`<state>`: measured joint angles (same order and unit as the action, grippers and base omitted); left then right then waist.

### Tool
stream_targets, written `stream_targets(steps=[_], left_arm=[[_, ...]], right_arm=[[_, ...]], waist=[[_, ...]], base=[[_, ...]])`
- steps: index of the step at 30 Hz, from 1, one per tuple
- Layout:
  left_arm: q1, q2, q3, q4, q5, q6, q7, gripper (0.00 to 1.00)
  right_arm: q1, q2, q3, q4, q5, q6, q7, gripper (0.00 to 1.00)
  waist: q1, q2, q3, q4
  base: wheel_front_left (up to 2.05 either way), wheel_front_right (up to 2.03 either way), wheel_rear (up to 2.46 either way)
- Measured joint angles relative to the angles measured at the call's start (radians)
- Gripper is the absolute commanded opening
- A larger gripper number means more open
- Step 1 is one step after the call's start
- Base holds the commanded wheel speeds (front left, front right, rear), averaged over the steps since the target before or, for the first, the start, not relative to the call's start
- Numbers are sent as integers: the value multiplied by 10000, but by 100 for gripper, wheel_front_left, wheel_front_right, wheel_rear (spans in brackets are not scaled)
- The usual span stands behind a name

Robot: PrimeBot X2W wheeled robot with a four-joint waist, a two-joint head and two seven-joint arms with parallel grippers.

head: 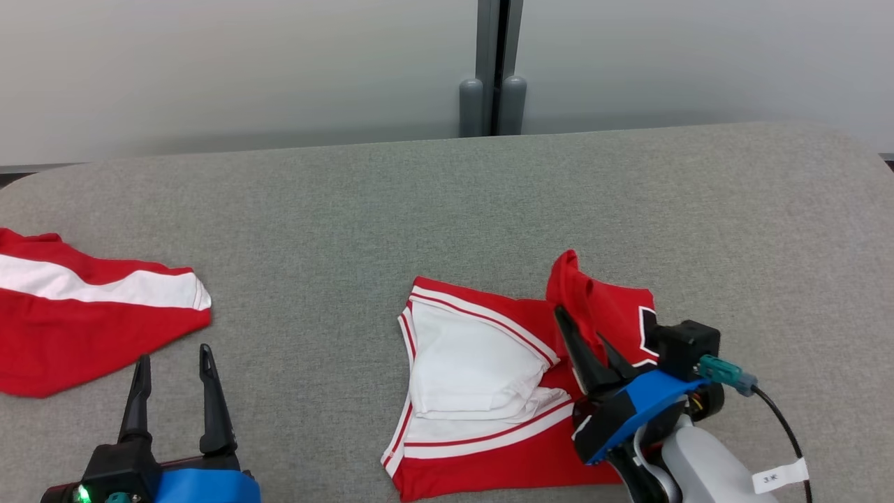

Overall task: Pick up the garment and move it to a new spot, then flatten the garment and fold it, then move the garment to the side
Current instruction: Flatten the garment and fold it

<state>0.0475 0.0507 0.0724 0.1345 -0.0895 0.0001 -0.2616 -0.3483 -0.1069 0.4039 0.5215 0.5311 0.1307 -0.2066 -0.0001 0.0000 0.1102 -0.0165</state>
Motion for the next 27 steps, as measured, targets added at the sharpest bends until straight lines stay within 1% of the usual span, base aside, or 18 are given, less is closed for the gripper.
stream_targets(steps=[7, 15, 18, 19, 20, 21, 27], left_arm=[[-190, -2, -263, 69, -63, 4, 0, 100], [-367, 0, -433, 217, -161, -2, 0, 100], [-447, 2, -468, 240, -167, 4, 0, 100], [-456, 0, -483, 240, -180, 6, 0, 100], [-456, 0, -499, 240, -196, 6, 0, 100], [-462, 0, -510, 240, -207, 8, 0, 100], [-476, 0, -493, 228, -234, 94, 0, 100]], right_arm=[[-474, 428, 968, 82, 176, 0, -15, 0], [-991, 539, 1708, 543, 593, 0, -226, 0], [-1085, 566, 2100, 692, 1039, 0, -251, 0], [-1108, 566, 2196, 759, 1197, 0, -270, 19], [-1141, 566, 2261, 834, 1277, -2, -316, 19], [-1185, 564, 2322, 918, 1336, -2, -326, 100], [-1381, 568, 2424, 1212, 1315, -2, -506, 100]], waist=[[0, 0, 182, 339], [1, 0, 408, 713], [1, 0, 461, 823], [1, 0, 477, 853], [1, 0, 493, 874], [1, 0, 507, 889], [1, 0, 478, 783]], base=[[0, 0, 0], [0, 0, 0], [0, 0, 0], [0, 0, 0], [0, 0, 0], [0, 0, 0], [0, 0, 0]])
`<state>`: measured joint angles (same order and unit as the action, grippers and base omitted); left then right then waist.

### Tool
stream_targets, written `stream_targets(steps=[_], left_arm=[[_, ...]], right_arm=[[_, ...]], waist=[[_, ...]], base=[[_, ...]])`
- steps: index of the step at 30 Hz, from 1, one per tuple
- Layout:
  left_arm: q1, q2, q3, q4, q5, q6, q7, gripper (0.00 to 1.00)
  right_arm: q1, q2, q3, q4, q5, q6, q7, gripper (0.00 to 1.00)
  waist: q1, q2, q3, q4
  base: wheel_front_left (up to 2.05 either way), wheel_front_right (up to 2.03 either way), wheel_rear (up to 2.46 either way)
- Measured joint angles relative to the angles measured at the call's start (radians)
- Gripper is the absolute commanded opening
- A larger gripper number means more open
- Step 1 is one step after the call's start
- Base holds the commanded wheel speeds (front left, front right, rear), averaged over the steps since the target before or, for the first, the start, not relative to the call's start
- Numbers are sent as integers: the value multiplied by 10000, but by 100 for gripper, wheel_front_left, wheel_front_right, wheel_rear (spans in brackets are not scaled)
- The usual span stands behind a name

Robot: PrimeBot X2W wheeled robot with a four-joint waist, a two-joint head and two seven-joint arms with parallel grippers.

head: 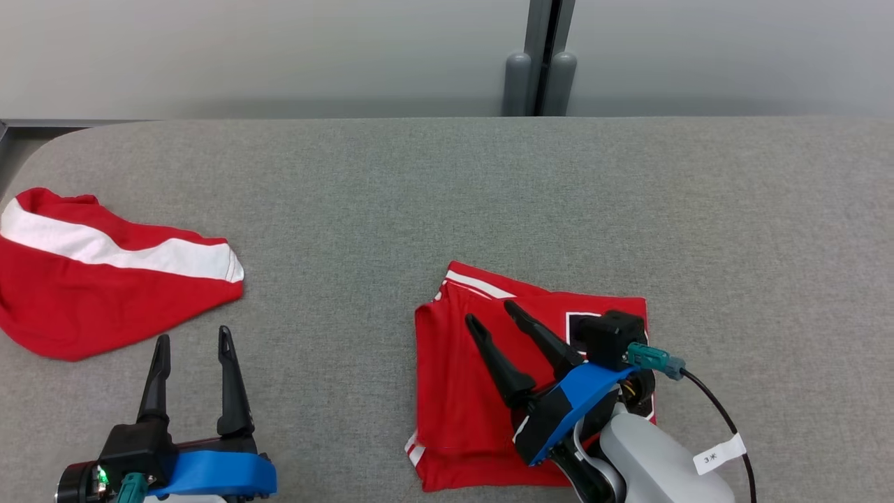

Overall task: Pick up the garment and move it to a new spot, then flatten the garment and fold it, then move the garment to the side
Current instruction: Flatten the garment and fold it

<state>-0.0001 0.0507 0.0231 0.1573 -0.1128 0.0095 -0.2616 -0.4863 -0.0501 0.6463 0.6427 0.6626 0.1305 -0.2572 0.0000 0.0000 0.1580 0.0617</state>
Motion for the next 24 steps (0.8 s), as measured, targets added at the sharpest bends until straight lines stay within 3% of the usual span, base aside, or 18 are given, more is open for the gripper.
stream_targets(steps=[4, 12, 20, 24], left_arm=[[2, -2, 36, -23, 0, -4, 0, 100], [69, -2, 226, -176, 90, -75, 0, 100], [197, -4, 311, -238, 176, -155, 0, 100], [308, -4, 316, -207, 238, -199, 0, 100]], right_arm=[[35, -134, -449, -270, -552, 2, -25, 100], [1215, -1018, -2840, -2197, -1883, 0, -40, 100], [2602, -1103, -4907, -3187, -2723, 0, -50, 100], [3271, -959, -5478, -3515, -3022, 0, -50, 100]], waist=[[0, 0, -127, -184], [0, 0, -423, -661], [-1, -1, -824, -975], [-1, -1, -1044, -1020]], base=[[0, 0, 0], [0, 0, 0], [0, 0, 0], [0, 0, 0]])
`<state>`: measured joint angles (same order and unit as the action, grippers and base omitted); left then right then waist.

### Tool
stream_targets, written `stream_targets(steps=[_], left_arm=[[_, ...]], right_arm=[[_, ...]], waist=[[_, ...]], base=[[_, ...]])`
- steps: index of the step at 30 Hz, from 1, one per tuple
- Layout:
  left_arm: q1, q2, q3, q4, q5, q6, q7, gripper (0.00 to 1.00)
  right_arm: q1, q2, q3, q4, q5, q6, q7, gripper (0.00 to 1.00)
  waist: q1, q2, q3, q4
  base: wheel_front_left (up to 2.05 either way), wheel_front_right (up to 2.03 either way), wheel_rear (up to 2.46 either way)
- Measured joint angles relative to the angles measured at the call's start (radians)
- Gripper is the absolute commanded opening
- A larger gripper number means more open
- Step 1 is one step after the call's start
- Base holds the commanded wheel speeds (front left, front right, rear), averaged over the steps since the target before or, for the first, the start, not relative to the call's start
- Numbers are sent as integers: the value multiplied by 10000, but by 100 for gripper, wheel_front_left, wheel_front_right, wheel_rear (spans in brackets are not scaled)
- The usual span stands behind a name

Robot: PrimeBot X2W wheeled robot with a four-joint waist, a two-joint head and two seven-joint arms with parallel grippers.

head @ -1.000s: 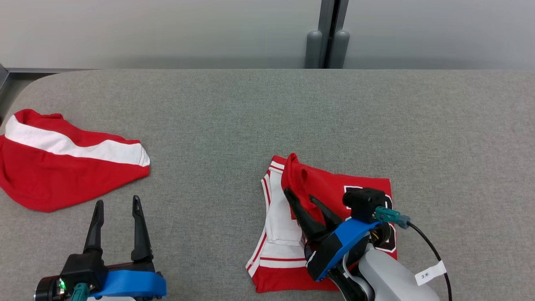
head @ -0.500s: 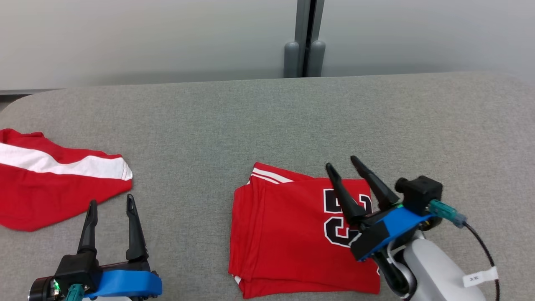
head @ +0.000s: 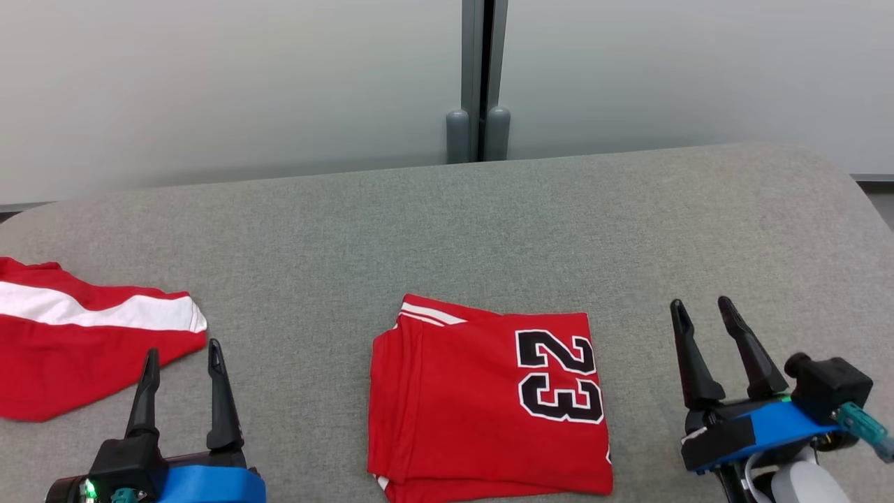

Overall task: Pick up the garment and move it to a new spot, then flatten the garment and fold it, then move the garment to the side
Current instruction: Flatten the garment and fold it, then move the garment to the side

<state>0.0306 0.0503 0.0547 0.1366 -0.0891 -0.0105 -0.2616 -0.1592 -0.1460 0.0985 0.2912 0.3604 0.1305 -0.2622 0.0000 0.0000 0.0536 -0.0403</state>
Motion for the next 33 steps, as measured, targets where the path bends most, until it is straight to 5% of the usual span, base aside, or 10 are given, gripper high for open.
stream_targets(steps=[12, 33], left_arm=[[415, 2, 12, 215, 297, -324, 0, 100], [497, 4, -117, 677, 451, -439, 0, 100]], right_arm=[[1326, 593, -696, -598, -608, 0, 0, 100], [1708, 922, -380, -523, -1225, 2, 0, 100]], waist=[[0, 0, -559, 150], [0, -1, -823, 442]], base=[[0, 0, 0], [0, 0, 0]])
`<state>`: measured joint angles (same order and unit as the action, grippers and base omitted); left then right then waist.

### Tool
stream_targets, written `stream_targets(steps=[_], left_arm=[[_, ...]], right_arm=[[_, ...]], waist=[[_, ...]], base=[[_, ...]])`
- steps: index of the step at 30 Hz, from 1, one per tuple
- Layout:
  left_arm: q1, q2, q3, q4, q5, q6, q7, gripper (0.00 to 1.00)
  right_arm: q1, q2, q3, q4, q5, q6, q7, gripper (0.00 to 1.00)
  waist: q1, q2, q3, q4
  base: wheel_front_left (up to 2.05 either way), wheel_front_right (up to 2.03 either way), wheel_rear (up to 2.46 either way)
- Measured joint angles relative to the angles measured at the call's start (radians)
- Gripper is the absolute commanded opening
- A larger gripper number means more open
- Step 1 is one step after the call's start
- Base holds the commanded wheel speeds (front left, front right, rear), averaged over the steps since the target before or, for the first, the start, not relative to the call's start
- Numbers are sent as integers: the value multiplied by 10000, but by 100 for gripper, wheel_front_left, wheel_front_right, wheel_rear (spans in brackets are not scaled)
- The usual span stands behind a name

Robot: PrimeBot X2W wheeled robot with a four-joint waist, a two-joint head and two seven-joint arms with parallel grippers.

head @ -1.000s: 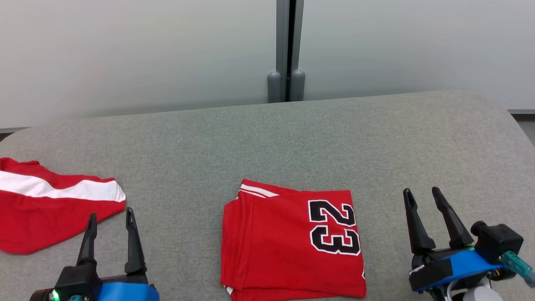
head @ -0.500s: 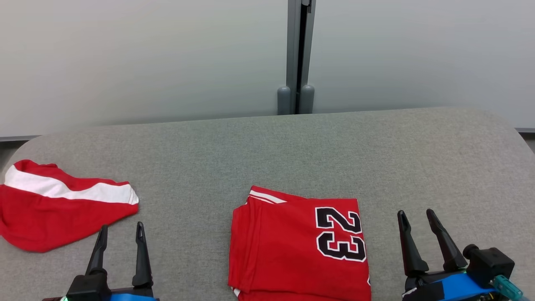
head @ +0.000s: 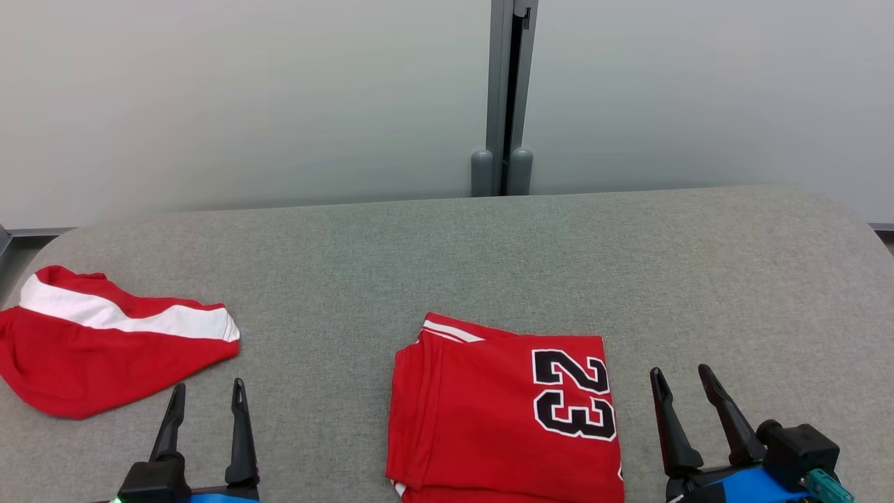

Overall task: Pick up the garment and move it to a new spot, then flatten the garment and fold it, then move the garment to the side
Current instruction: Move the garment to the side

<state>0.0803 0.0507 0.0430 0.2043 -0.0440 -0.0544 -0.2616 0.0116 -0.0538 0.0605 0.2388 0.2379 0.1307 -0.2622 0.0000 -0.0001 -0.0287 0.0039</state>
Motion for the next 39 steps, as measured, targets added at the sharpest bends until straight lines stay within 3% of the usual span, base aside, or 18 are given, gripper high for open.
stream_targets(steps=[18, 24, 31, 39], left_arm=[[-4, 0, 73, 56, -21, 4, 0, 100], [-41, 0, 33, 40, -63, 52, 0, 100], [-129, 2, -119, 21, -82, 104, 0, 100], [-341, -2, -249, -6, -198, 198, 0, 100]], right_arm=[[-64, 23, 176, 337, 31, -2, 0, 100], [-1006, 17, 506, 832, -38, 0, 58, 100], [-2244, -128, 769, 1768, -15, 0, 130, 100], [-2876, -339, 859, 3753, 38, 0, 86, 100]], waist=[[0, 0, 21, -16], [1, 2, 134, -22], [1, 2, 357, 147], [2, 2, 793, 497]], base=[[0, 0, 0], [0, 0, 0], [0, 0, 0], [0, 0, 0]])
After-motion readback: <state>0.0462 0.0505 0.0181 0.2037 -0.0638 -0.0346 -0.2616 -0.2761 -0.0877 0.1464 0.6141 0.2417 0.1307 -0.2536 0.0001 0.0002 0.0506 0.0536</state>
